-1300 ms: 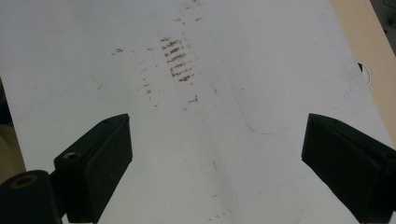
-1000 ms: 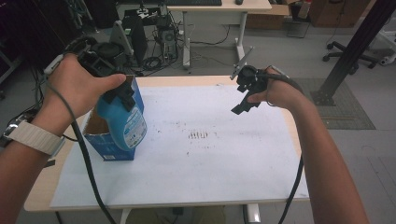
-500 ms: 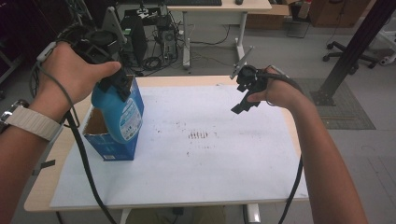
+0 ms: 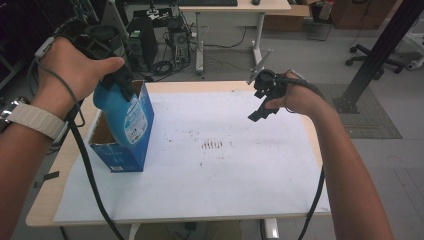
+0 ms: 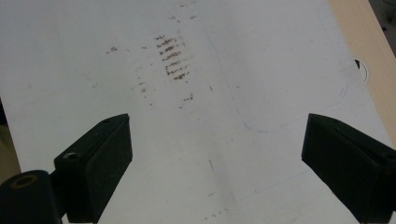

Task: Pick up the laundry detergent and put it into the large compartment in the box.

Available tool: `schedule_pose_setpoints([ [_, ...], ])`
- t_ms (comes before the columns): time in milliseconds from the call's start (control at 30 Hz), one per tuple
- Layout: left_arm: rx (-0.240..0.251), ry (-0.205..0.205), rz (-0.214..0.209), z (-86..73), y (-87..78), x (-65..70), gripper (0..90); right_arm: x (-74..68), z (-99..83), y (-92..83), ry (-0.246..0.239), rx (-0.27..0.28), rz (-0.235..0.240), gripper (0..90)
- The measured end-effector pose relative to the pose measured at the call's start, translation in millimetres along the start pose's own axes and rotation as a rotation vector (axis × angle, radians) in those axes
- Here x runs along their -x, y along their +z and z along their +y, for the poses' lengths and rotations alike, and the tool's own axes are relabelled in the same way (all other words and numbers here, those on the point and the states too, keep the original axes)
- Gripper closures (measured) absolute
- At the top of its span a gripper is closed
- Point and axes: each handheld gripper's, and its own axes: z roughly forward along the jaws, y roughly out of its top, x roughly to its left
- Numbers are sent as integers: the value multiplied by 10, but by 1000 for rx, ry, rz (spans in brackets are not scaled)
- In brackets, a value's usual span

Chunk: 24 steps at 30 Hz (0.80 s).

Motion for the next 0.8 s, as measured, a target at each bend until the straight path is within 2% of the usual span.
schedule_pose_setpoints([
  [333, -2, -45, -1, 70, -93, -107, 372, 23, -20, -3, 1, -4, -2, 87],
  [533, 12, -77, 8, 101, -162, -178, 372, 36, -27, -2, 5, -4, -1, 87],
  [800, 8, -107, 24, 135, -182, -251, 372, 52, -36, 10, 4, -10, 1, 87],
])
